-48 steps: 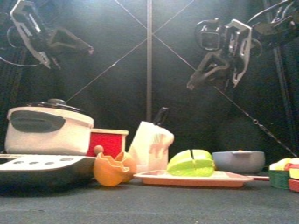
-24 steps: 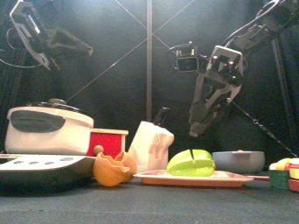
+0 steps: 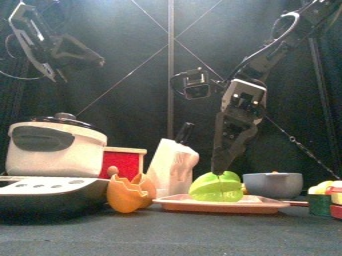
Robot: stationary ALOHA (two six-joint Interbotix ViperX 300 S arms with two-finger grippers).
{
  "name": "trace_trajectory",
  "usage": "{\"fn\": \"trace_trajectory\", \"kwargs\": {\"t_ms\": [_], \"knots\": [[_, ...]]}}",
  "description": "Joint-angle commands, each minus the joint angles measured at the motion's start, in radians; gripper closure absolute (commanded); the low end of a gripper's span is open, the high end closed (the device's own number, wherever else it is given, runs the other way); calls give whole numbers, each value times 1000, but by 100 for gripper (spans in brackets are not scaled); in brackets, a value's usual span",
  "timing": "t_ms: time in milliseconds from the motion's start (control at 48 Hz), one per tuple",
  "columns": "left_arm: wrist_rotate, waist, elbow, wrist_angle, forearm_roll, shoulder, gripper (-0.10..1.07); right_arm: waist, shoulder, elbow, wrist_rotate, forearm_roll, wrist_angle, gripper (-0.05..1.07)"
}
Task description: Grab starfruit
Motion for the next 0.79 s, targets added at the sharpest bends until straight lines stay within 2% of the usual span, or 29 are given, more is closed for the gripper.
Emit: {"fn": "trace_trajectory", "kwargs": {"t_ms": [0, 438, 771], "knots": [[0, 2, -11, -9, -2, 0, 89, 0, -5, -21, 2, -5, 9, 9], [0, 6, 2, -9, -2, 0, 89, -2, -17, -55, 6, -38, 37, 9], [-2, 6, 6, -9, -2, 2, 89, 0, -35, -100, 8, -64, 152, 9]]}}
